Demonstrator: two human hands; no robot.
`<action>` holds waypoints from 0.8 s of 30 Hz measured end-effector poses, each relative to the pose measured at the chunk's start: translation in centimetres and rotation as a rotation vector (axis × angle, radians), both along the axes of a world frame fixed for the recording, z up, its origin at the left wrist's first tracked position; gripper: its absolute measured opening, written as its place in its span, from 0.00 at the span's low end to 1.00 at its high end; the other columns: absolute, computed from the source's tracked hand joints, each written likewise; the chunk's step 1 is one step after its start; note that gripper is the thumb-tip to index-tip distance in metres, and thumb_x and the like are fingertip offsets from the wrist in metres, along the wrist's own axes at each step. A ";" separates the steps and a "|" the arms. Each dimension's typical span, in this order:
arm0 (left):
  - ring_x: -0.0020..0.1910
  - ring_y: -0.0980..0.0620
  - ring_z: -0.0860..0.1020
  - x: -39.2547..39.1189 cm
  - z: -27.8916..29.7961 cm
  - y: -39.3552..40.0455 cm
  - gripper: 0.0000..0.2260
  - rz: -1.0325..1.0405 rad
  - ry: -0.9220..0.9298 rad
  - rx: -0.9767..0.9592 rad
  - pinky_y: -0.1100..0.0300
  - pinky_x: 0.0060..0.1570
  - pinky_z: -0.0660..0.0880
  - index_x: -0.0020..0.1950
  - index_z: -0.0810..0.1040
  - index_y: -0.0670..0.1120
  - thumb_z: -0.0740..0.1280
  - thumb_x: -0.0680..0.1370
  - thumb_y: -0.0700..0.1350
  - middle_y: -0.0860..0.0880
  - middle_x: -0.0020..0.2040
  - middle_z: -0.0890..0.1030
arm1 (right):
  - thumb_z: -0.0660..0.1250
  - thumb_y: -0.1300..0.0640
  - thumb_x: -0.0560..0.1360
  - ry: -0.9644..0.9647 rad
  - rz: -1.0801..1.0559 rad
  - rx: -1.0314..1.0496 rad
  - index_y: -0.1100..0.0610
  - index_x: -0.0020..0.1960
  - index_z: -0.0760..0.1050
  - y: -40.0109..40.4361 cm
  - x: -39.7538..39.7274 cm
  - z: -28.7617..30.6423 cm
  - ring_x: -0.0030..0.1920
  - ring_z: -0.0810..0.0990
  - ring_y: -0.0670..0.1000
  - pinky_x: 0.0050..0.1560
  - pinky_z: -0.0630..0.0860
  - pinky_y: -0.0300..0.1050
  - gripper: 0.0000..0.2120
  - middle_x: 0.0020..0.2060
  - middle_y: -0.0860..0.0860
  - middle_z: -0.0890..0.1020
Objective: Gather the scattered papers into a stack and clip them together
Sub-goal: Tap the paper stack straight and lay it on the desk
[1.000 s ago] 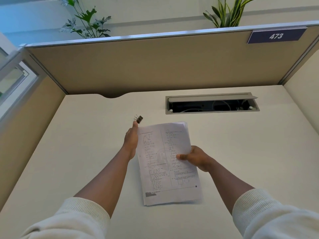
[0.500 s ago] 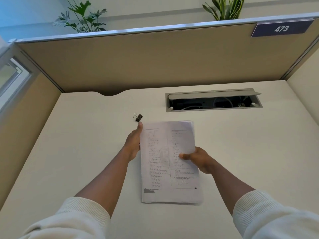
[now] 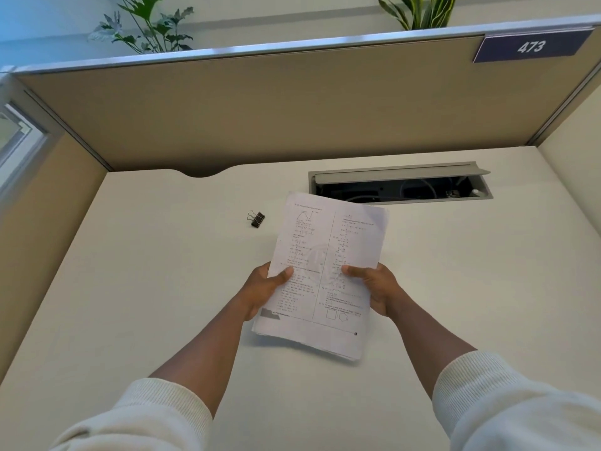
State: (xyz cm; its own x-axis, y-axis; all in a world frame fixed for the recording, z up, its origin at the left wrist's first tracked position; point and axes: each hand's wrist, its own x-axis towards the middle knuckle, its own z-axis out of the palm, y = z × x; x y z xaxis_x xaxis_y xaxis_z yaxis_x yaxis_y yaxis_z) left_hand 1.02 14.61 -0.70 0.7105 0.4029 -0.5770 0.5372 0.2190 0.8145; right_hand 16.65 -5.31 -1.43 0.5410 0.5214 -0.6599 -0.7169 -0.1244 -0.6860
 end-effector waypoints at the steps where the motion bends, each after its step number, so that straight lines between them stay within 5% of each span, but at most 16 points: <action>1: 0.53 0.50 0.84 -0.1 -0.1 0.0 0.17 -0.002 0.008 0.006 0.57 0.48 0.81 0.65 0.77 0.46 0.68 0.78 0.52 0.48 0.57 0.84 | 0.77 0.67 0.66 -0.013 -0.010 -0.014 0.60 0.59 0.78 0.2 -0.1 0.0 0.53 0.83 0.63 0.53 0.79 0.64 0.23 0.52 0.59 0.85; 7: 0.57 0.48 0.81 -0.9 -1.3 -0.4 0.14 -0.028 0.081 0.032 0.55 0.54 0.79 0.67 0.74 0.48 0.64 0.82 0.48 0.49 0.60 0.82 | 0.75 0.64 0.69 -0.111 -0.015 -0.086 0.59 0.57 0.78 0.5 -1.2 -0.4 0.48 0.84 0.58 0.46 0.82 0.53 0.17 0.50 0.57 0.85; 15: 0.51 0.50 0.84 -2.5 -1.6 -0.6 0.16 0.101 0.078 0.011 0.61 0.43 0.81 0.60 0.81 0.47 0.73 0.75 0.51 0.50 0.54 0.85 | 0.76 0.65 0.69 -0.092 0.095 -0.129 0.60 0.58 0.78 0.2 -1.8 -1.0 0.50 0.84 0.60 0.53 0.81 0.59 0.18 0.50 0.57 0.85; 20: 0.52 0.49 0.83 -1.2 -0.9 0.7 0.10 0.180 0.062 0.020 0.52 0.52 0.80 0.56 0.80 0.48 0.66 0.80 0.51 0.49 0.53 0.85 | 0.76 0.65 0.69 -0.094 0.238 -0.155 0.61 0.56 0.79 -0.4 -2.1 -1.1 0.49 0.84 0.60 0.53 0.81 0.59 0.17 0.50 0.58 0.85; 24: 0.48 0.49 0.82 0.1 -0.1 2.1 0.11 0.233 0.016 0.073 0.54 0.50 0.78 0.52 0.81 0.48 0.59 0.84 0.49 0.48 0.52 0.85 | 0.76 0.65 0.68 -0.090 0.289 -0.173 0.61 0.57 0.79 -0.7 -2.3 -1.8 0.50 0.84 0.61 0.52 0.81 0.59 0.18 0.50 0.59 0.85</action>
State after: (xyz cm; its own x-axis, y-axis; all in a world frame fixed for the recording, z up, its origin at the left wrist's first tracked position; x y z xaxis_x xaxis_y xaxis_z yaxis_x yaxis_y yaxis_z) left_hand 1.15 16.70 -0.82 0.5841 0.5959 -0.5511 0.4920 0.2801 0.8243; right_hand 14.33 -5.97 -3.27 0.4473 0.5461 -0.7083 -0.5726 -0.4335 -0.6958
